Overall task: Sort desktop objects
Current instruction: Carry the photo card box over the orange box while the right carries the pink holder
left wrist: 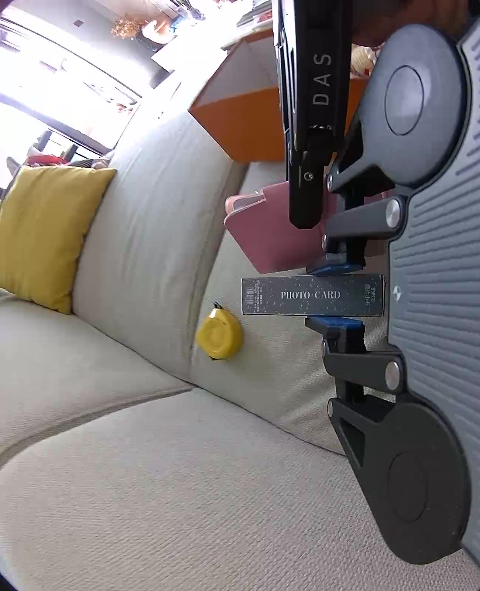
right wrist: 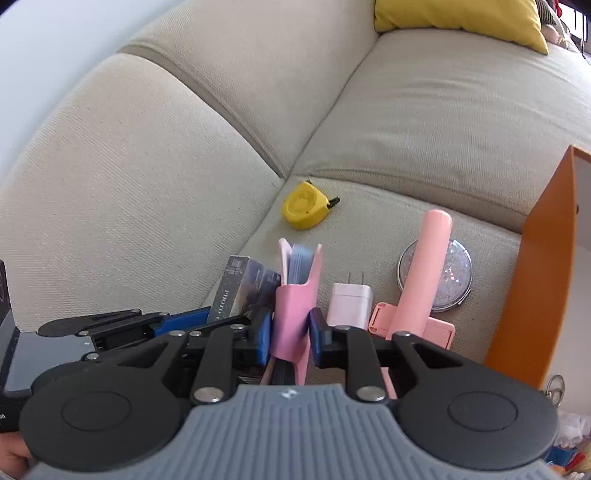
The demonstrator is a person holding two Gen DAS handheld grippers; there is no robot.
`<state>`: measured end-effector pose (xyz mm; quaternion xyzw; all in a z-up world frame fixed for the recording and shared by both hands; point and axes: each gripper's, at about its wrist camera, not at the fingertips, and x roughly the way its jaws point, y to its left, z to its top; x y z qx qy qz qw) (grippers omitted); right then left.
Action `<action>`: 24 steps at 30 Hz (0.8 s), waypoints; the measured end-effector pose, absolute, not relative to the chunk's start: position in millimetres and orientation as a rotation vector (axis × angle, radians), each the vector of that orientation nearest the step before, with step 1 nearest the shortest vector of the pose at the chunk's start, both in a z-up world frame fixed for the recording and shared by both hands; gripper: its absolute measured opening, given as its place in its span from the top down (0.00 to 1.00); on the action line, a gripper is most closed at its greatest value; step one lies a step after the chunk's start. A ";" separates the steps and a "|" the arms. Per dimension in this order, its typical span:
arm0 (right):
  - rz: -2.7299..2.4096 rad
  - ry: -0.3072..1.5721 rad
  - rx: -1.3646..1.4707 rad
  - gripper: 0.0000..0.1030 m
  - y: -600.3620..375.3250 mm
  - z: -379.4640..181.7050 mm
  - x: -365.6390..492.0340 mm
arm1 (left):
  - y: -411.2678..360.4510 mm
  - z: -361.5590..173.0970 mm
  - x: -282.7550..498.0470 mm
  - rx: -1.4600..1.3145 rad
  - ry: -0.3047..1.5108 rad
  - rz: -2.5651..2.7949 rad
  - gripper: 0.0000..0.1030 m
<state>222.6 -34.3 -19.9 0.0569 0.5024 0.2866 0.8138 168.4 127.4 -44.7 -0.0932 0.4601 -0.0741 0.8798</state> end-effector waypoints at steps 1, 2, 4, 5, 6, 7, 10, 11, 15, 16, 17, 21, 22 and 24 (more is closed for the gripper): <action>0.614 1.053 0.132 0.78 -36.3 -15.8 222.6 | 123.8 -34.1 165.5 -0.188 0.938 -0.162 0.75; 0.617 1.031 0.144 0.78 -42.4 -8.1 219.9 | 118.1 -23.6 164.6 -0.184 0.917 -0.172 0.75; 0.617 0.985 0.166 0.78 -56.2 5.8 215.8 | 106.1 -2.8 161.0 -0.177 0.871 -0.202 0.75; 0.610 0.959 0.179 0.78 -66.1 13.5 213.5 | 98.7 5.6 160.1 -0.174 0.851 -0.217 0.75; 0.600 0.933 0.188 0.78 -75.7 20.6 211.5 | 88.5 14.3 159.5 -0.169 0.828 -0.239 0.75; 0.586 0.908 0.196 0.78 -88.8 30.6 207.1 | 79.6 22.5 159.3 -0.163 0.812 -0.262 0.75; 0.528 0.846 0.205 0.78 -127.6 51.6 200.1 | 46.6 41.4 160.3 -0.154 0.780 -0.346 0.75; 0.502 0.831 0.203 0.78 -142.1 56.9 198.6 | 34.5 44.8 163.4 -0.153 0.777 -0.372 0.75; 0.367 0.828 0.204 0.78 -197.9 60.1 204.2 | -22.9 38.0 185.8 -0.158 0.806 -0.474 0.75; 0.335 0.833 0.206 0.78 -209.5 56.5 207.6 | -37.6 30.8 192.8 -0.157 0.819 -0.493 0.75; 0.305 0.845 0.209 0.78 -221.4 51.6 212.2 | -50.7 25.5 198.8 -0.155 0.834 -0.504 0.75; 0.210 0.912 0.215 0.78 -265.2 32.5 224.5 | -94.8 3.0 212.2 -0.148 0.909 -0.540 0.75; 0.196 0.928 0.219 0.78 -269.1 21.0 232.4 | -102.6 -2.2 213.5 -0.147 0.927 -0.546 0.75; 0.174 0.955 0.223 0.78 -280.0 8.5 239.8 | -118.7 -15.0 219.9 -0.146 0.962 -0.552 0.75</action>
